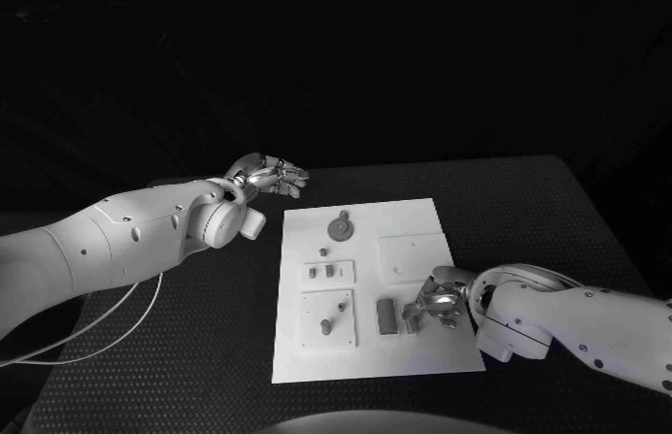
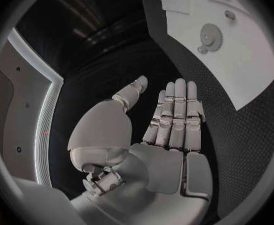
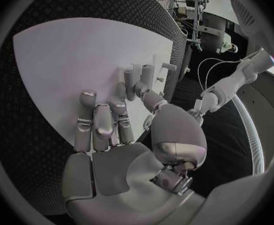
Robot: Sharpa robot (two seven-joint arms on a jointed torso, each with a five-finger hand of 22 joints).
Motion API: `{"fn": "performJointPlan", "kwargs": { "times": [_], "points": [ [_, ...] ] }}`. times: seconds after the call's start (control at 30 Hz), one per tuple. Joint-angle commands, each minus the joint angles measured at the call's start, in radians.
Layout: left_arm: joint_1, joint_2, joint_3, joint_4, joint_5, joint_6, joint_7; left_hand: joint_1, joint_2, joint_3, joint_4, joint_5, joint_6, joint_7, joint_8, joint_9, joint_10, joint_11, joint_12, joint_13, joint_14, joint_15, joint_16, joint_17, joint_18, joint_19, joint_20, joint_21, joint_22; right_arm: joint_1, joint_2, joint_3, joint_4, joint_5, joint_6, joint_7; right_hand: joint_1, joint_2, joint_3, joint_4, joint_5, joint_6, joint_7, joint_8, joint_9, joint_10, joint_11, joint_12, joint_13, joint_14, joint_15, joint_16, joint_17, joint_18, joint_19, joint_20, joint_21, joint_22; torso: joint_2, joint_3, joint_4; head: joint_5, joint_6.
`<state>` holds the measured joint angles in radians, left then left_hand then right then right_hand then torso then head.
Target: Assemble the parts on the task board
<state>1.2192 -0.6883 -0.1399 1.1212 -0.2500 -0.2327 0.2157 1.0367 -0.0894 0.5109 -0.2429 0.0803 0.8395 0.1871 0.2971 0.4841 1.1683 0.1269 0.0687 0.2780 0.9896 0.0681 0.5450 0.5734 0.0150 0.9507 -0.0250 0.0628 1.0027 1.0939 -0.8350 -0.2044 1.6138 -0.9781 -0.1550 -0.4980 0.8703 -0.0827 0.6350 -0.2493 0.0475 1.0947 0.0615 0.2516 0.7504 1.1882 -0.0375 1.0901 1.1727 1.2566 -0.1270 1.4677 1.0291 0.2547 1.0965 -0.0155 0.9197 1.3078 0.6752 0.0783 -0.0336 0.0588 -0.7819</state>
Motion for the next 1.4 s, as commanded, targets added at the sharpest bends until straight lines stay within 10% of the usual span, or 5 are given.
{"fn": "performJointPlan", "kwargs": {
  "times": [0.03, 0.3, 0.63, 1.13, 1.4],
  "points": [
    [0.001, 0.001, 0.001, 0.003, 0.004, 0.013, 0.006, -0.009, 0.001, 0.0, 0.005, 0.004, -0.007, 0.002, 0.003, -0.001, -0.007, -0.003, 0.001, -0.001, 0.0, 0.007, -0.006, 0.001, -0.006, -0.006, 0.0, 0.005, -0.001, -0.003, 0.005, -0.002, 0.001, 0.002, 0.027, 0.004, -0.029, -0.025, 0.0, 0.016, 0.003, 0.0, 0.01, -0.008, -0.004, -0.009, 0.001, -0.006, -0.002, -0.014, -0.005, -0.005, -0.003, 0.007, 0.002, 0.004, -0.007, 0.009, 0.0, -0.0005, -0.0001, 0.001, -0.001],
    [0.001, 0.001, 0.001, 0.003, 0.004, 0.013, 0.006, -0.008, 0.001, 0.001, 0.006, 0.004, -0.007, 0.002, 0.003, -0.001, -0.007, -0.002, 0.0, -0.001, 0.0, 0.007, -0.006, 0.002, -0.006, -0.006, 0.0, 0.005, -0.001, -0.003, 0.007, -0.002, 0.0, 0.002, 0.037, 0.005, -0.059, -0.082, 0.026, 0.07, 0.003, -0.007, 0.013, -0.015, -0.006, -0.016, 0.003, -0.009, -0.003, -0.03, -0.005, -0.011, -0.025, 0.007, 0.002, 0.002, -0.015, 0.009, 0.0, -0.0003, 0.0001, 0.001, -0.002],
    [0.001, 0.001, 0.001, 0.003, 0.004, 0.014, 0.006, -0.008, 0.001, 0.001, 0.006, 0.004, -0.008, 0.002, 0.003, -0.001, -0.007, -0.002, 0.001, -0.002, 0.001, 0.007, -0.006, 0.003, -0.006, -0.006, 0.0, 0.005, -0.001, -0.003, 0.008, -0.002, -0.002, 0.002, 0.043, 0.012, -0.055, -0.086, 0.035, 0.078, 0.003, -0.01, 0.014, -0.017, -0.006, -0.018, 0.004, -0.01, -0.004, -0.035, -0.004, -0.012, -0.03, 0.007, 0.001, 0.001, -0.016, 0.01, 0.0, 0.0003, -0.0006, 0.002, -0.005],
    [0.001, 0.002, 0.001, 0.002, 0.004, 0.015, 0.006, -0.008, 0.001, 0.001, 0.006, 0.004, -0.008, 0.002, 0.003, -0.002, -0.007, -0.002, 0.001, -0.002, 0.001, 0.007, -0.007, 0.004, -0.006, -0.006, 0.0, 0.006, -0.002, -0.003, 0.007, -0.002, -0.004, -0.008, 0.04, 0.03, 0.062, 0.07, 0.042, -0.045, 0.003, -0.009, 0.011, -0.014, 0.003, -0.017, 0.002, -0.004, -0.003, -0.034, -0.002, -0.003, -0.022, 0.007, -0.01, 0.003, -0.011, 0.02, 0.0, 0.0002, -0.0002, 0.002, -0.007],
    [0.001, 0.002, 0.001, 0.001, 0.004, 0.015, 0.004, -0.007, 0.001, 0.001, 0.006, 0.004, -0.008, 0.002, 0.003, -0.002, -0.008, -0.002, 0.001, -0.002, 0.001, 0.007, -0.007, 0.004, -0.006, -0.006, 0.0, 0.006, -0.002, -0.003, -0.01, -0.001, 0.007, -0.037, 0.038, 0.089, -0.043, -0.125, 0.03, 0.065, 0.004, -0.025, 0.021, -0.027, -0.003, -0.029, 0.011, -0.01, -0.006, -0.056, 0.002, -0.013, -0.052, 0.007, -0.007, 0.011, -0.02, 0.011, 0.0, 0.0003, 0.0004, 0.001, -0.006]
  ]
}}
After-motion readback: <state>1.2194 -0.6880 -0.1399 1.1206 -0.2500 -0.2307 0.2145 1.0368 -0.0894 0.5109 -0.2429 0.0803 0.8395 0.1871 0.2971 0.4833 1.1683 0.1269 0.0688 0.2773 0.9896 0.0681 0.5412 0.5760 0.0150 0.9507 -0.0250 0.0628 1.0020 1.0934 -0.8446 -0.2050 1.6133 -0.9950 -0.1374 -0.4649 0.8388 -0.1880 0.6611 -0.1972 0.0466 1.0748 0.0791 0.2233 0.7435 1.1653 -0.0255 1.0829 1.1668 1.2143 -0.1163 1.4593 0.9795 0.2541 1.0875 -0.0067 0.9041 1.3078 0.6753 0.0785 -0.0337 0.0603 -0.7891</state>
